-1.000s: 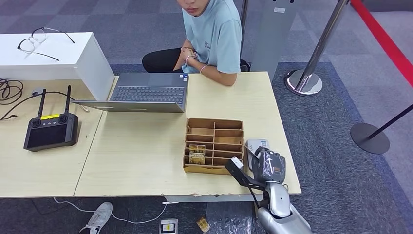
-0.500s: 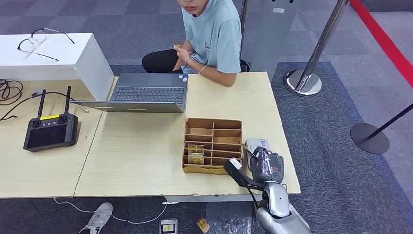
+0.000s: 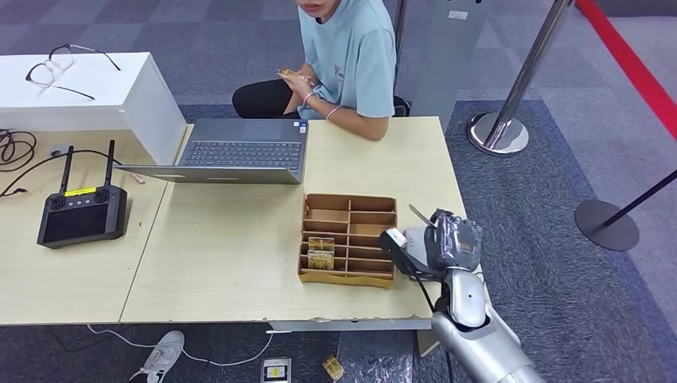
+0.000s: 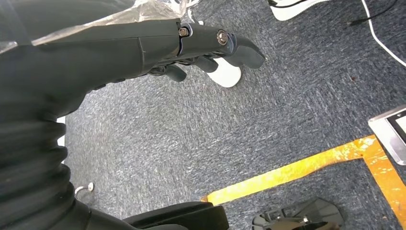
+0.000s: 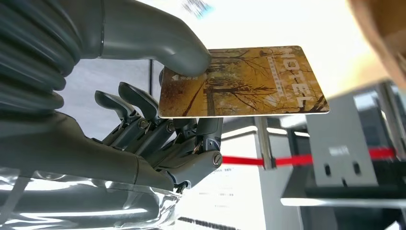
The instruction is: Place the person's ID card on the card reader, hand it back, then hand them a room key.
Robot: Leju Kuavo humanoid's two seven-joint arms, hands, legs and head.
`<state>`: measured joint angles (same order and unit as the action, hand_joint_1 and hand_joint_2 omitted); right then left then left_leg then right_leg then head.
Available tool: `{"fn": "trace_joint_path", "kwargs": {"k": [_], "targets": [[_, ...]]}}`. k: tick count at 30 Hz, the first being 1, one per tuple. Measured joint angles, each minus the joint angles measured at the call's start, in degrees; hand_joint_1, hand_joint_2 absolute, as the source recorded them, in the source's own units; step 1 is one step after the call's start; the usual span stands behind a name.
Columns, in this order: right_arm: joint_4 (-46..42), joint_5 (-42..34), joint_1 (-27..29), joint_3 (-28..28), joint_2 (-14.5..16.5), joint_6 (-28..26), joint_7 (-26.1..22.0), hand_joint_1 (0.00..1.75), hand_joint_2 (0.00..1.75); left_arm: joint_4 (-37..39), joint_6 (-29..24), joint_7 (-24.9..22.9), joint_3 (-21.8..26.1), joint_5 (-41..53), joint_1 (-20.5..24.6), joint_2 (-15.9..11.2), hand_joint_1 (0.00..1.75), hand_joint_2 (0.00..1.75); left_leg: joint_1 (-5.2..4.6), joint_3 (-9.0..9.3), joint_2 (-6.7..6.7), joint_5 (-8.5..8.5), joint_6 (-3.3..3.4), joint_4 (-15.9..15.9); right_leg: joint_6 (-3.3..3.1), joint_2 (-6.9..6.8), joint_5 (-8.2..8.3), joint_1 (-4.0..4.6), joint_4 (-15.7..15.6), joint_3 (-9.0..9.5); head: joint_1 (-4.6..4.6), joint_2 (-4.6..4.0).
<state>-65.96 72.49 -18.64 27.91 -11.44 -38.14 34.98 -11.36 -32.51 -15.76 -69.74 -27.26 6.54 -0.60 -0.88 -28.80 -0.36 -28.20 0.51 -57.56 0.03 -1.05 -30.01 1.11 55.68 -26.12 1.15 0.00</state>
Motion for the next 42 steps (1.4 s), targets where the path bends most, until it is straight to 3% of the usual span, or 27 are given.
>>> {"fn": "trace_joint_path", "kwargs": {"k": [17, 42], "targets": [[-12.0, 2.1, -3.7, 1.9, -2.4, 0.6, 1.0, 1.75, 1.75, 0.0, -0.4, 0.5, 0.0, -0.1, 0.0, 0.1, 0.0, 1.75, 0.01, -0.09, -0.01, 0.0, 0.0, 0.0, 0.0, 0.0, -0.01, 0.02, 0.0, -0.07, -0.01, 0.0], [-14.8, -3.4, -9.2, 7.5, 0.4, 0.2, -2.7, 1.75, 1.75, 0.0, -1.1, 1.2, 0.0, 0.0, 0.0, 0.5, 0.0, 1.75, 0.01, -0.15, -0.01, 0.0, 0.0, 0.0, 0.0, 0.0, -0.01, 0.02, 0.0, -0.12, 0.0, 0.0]]}}
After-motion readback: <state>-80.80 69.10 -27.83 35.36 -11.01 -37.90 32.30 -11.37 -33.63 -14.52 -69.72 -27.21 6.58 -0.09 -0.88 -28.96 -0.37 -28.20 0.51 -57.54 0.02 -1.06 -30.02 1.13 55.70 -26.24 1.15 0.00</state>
